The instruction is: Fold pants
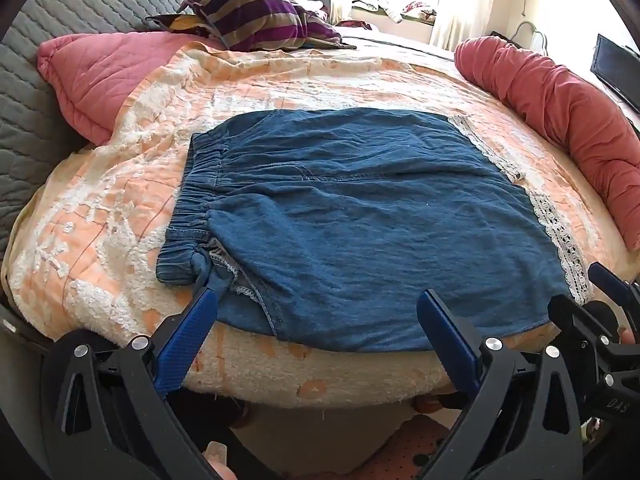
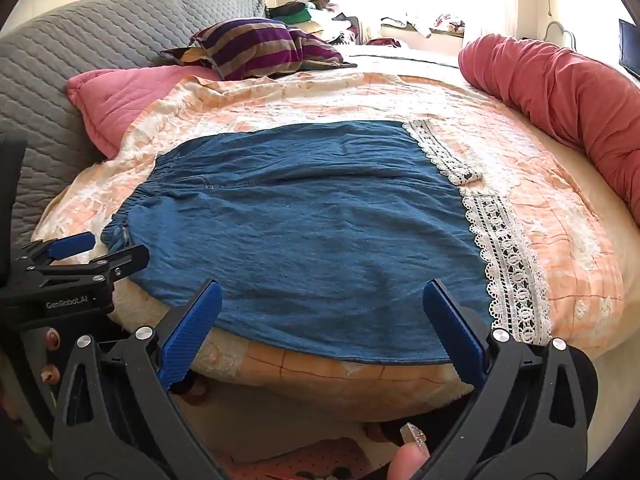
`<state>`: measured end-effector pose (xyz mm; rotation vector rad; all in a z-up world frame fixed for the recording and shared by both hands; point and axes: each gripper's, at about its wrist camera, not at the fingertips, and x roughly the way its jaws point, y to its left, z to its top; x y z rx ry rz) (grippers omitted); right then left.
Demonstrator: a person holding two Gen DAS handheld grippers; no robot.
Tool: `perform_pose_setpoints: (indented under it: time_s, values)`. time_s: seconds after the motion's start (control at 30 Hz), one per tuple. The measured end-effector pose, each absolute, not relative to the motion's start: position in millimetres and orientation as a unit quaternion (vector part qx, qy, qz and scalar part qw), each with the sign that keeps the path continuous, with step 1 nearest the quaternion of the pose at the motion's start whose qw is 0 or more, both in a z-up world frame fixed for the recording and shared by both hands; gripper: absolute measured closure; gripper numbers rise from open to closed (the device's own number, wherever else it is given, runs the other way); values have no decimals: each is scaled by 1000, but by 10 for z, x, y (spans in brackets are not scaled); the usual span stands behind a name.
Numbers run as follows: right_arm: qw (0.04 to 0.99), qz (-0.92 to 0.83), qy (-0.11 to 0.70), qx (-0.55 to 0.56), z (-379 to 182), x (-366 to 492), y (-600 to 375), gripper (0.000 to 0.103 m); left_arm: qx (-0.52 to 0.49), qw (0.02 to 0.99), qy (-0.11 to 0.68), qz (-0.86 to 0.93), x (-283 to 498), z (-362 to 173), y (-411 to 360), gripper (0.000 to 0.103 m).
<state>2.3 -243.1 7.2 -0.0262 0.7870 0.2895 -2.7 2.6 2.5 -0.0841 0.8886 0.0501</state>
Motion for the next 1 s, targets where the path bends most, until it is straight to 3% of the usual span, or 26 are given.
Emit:
perform_pose_setpoints:
  time_s: [1.0]
  values:
    - [914,139,382,-16,63,11,-2425,8,-43,903,427,25,-35,43,34,4]
